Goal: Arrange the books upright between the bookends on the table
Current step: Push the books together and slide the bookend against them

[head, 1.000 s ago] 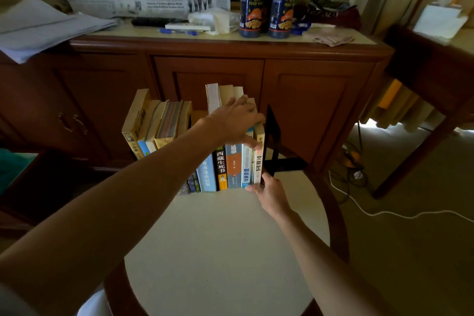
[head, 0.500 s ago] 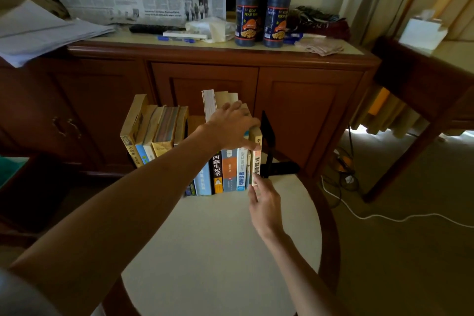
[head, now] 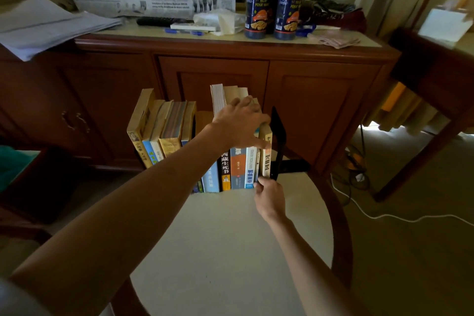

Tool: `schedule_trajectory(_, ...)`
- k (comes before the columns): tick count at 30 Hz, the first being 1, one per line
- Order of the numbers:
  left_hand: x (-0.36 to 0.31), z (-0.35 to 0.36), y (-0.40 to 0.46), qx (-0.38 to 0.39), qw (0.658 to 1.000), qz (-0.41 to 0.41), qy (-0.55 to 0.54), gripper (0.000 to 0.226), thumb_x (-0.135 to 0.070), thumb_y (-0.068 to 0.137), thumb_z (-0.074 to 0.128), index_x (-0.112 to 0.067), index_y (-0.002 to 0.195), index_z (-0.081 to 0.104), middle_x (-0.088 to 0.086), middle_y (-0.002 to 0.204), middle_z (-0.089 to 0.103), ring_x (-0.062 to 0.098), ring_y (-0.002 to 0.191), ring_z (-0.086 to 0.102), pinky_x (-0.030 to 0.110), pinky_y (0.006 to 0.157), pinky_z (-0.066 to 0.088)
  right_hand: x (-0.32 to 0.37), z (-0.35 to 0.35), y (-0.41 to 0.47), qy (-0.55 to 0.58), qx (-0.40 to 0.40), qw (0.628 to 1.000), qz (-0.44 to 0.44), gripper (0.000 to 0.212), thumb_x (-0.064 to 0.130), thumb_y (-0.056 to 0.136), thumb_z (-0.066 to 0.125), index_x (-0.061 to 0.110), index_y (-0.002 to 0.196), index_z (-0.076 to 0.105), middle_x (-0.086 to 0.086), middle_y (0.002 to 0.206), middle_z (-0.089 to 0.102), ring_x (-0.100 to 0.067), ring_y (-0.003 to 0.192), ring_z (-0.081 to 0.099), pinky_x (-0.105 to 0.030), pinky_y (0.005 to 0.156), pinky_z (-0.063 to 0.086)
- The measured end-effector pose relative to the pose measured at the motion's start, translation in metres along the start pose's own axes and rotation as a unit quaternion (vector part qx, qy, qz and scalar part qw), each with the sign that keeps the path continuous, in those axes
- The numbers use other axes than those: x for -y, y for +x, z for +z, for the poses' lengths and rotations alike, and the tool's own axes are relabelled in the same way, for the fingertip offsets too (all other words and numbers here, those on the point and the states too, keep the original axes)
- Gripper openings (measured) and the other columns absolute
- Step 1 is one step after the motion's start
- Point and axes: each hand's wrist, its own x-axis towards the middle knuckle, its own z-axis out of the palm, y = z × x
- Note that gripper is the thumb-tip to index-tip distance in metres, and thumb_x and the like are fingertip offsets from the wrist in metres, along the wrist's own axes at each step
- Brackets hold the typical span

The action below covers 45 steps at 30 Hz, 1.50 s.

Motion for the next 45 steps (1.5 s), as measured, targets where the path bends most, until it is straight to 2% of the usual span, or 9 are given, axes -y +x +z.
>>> schedule_trajectory(12, -0.001, 0.000, -0.001, -0.014, 1.000, 0.004, -0.007, 0.080, -0.080, 0.079, 0.050, -0.030, 0.142, 0.044, 0.007, 0.150, 0.043, 0.031, 0.146, 0.023, 0.053, 0.118, 0.023, -0.010, -0.002, -0.004, 0.049, 0.020, 0.998, -0.033, 0.024, 0.019, 0.096, 0.061, 0.011, 0.116, 0.070, -0.006, 0.125, 0.068, -0.016, 0.108, 0.066, -0.021, 0.079, 0.057)
schedule_trajectory(17, 0.001, -0.004, -0.003, 0.004, 0.999, 0.018, -0.043, 0.069, -0.071, 0.081, 0.057, -0.029, 0.135, 0.051, 0.006, 0.154, 0.038, 0.032, 0.149, 0.015, 0.052, 0.120, 0.016, -0.006, -0.010, -0.013, 0.101, -0.005, 0.995, -0.022, 0.022, 0.008, 0.093, 0.064, 0.008, 0.115, 0.070, -0.006, 0.120, 0.069, -0.017, 0.107, 0.068, 0.003, 0.069, 0.044)
schedule_trajectory(19, 0.004, -0.006, -0.003, 0.012, 0.998, 0.024, -0.053, 0.066, -0.069, 0.081, 0.059, -0.028, 0.133, 0.053, 0.006, 0.155, 0.038, 0.033, 0.150, 0.013, 0.053, 0.120, 0.014, -0.007, -0.014, -0.021, 0.139, -0.071, 0.988, -0.021, 0.016, 0.001, 0.089, 0.067, 0.006, 0.104, 0.069, -0.011, 0.113, 0.070, -0.022, 0.101, 0.070, 0.001, 0.070, 0.046)
schedule_trajectory(21, 0.005, -0.007, -0.003, 0.016, 0.997, 0.032, -0.066, 0.064, -0.068, 0.081, 0.061, -0.028, 0.131, 0.055, 0.006, 0.156, 0.036, 0.035, 0.150, 0.010, 0.055, 0.120, 0.011, -0.007, -0.017, -0.026, 0.140, -0.102, 0.985, -0.024, 0.025, 0.000, 0.088, 0.068, 0.006, 0.112, 0.064, -0.011, 0.118, 0.065, -0.021, 0.105, 0.067, -0.001, 0.074, 0.047)
schedule_trajectory(24, 0.006, -0.006, -0.003, 0.020, 0.996, 0.039, -0.081, 0.062, -0.066, 0.080, 0.063, -0.029, 0.129, 0.056, 0.005, 0.158, 0.034, 0.036, 0.151, 0.008, 0.056, 0.119, 0.008, -0.008, -0.015, -0.025, 0.105, -0.059, 0.993, -0.002, 0.057, 0.003, 0.089, 0.067, 0.009, 0.142, 0.046, -0.006, 0.135, 0.055, -0.017, 0.123, 0.056, -0.014, 0.093, 0.046)
schedule_trajectory(27, 0.006, -0.005, -0.002, 0.020, 0.995, 0.042, -0.084, 0.060, -0.065, 0.081, 0.063, -0.029, 0.129, 0.056, 0.005, 0.156, 0.036, 0.036, 0.151, 0.008, 0.056, 0.119, 0.007, -0.005, -0.014, -0.019, 0.150, 0.028, 0.988, 0.028, 0.072, 0.002, 0.090, 0.064, 0.019, 0.152, 0.031, -0.001, 0.146, 0.049, -0.017, 0.135, 0.047, -0.033, 0.108, 0.043)
schedule_trajectory(34, 0.007, -0.004, -0.003, 0.015, 0.995, 0.039, -0.093, 0.062, -0.065, 0.082, 0.063, -0.029, 0.132, 0.055, 0.009, 0.154, 0.035, 0.035, 0.151, 0.007, 0.055, 0.120, 0.007, 0.006, -0.017, 0.003, 0.117, 0.099, 0.986, 0.062, 0.067, 0.005, 0.084, 0.071, 0.018, 0.141, 0.039, -0.002, 0.130, 0.054, -0.009, 0.113, 0.055, -0.013, 0.077, 0.047)
schedule_trajectory(39, 0.004, -0.007, -0.004, 0.023, 0.995, 0.033, -0.088, 0.070, -0.068, 0.083, 0.059, -0.030, 0.140, 0.048, 0.016, 0.165, 0.003, 0.038, 0.151, -0.006, 0.056, 0.119, 0.003, 0.003, -0.016, 0.004, 0.179, 0.109, 0.975, 0.068, 0.061, 0.006, 0.082, 0.072, 0.019, 0.136, 0.045, 0.002, 0.124, 0.061, -0.010, 0.112, 0.062, -0.013, 0.073, 0.051)
schedule_trajectory(45, -0.001, -0.008, -0.003, 0.029, 0.998, 0.034, -0.036, 0.078, -0.073, 0.079, 0.058, -0.026, 0.140, 0.045, 0.014, 0.158, 0.028, 0.037, 0.150, 0.006, 0.059, 0.119, 0.008, 0.006, -0.023, 0.013, 0.195, 0.108, 0.971, 0.081, 0.055, 0.003, 0.084, 0.071, 0.020, 0.126, 0.041, 0.002, 0.119, 0.060, -0.009, 0.106, 0.061, -0.009, 0.067, 0.047)
